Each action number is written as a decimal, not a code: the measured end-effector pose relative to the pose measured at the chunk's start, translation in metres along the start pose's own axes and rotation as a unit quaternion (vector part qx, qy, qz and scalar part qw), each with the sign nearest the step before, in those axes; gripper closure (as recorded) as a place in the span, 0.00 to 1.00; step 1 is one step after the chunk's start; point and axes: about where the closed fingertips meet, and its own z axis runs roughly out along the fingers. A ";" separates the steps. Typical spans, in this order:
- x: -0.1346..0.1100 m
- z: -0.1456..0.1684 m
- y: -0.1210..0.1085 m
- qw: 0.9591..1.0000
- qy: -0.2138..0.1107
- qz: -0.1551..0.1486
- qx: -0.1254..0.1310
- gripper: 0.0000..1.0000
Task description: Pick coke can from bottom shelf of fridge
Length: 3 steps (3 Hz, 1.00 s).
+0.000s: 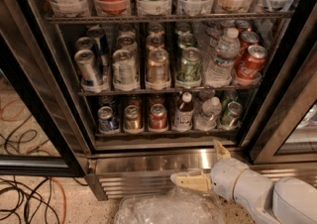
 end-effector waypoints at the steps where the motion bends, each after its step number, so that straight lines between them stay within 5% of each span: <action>1: -0.001 0.000 0.000 1.000 0.000 -0.001 0.000 0.00; 3: 0.038 0.023 0.003 1.000 -0.018 -0.002 0.005 0.00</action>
Offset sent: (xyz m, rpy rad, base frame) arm -0.0006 0.0037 -0.0448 0.0403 0.0066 -0.0095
